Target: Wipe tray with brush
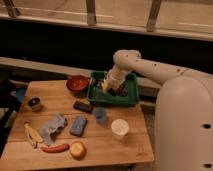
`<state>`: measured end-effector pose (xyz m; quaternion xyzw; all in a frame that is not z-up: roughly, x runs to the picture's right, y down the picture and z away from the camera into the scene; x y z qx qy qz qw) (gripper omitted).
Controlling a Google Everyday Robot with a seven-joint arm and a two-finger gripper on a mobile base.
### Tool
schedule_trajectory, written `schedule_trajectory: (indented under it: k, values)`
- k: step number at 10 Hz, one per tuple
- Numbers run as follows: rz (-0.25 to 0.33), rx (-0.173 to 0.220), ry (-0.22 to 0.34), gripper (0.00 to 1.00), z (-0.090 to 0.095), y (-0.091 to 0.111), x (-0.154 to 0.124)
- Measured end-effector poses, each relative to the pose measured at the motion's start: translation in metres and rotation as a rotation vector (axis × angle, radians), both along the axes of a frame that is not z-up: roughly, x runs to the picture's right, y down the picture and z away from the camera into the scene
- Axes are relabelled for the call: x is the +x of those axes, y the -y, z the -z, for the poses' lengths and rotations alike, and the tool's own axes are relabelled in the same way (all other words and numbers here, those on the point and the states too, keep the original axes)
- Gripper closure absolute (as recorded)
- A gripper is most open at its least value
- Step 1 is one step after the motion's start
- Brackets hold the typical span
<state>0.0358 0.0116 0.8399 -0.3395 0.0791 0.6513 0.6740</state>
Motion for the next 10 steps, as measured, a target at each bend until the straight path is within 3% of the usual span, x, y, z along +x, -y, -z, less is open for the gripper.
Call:
schedule_trajectory:
  k: [2, 4, 8, 10]
  values:
    - [-0.008, -0.035, -0.043, 1.0, 0.004, -0.02, 0.016]
    - [-0.027, -0.039, -0.101, 1.0, 0.008, -0.03, 0.04]
    - [-0.027, 0.013, -0.152, 1.0, -0.006, -0.007, 0.041]
    - [-0.018, 0.027, -0.141, 1.0, -0.02, 0.004, 0.023]
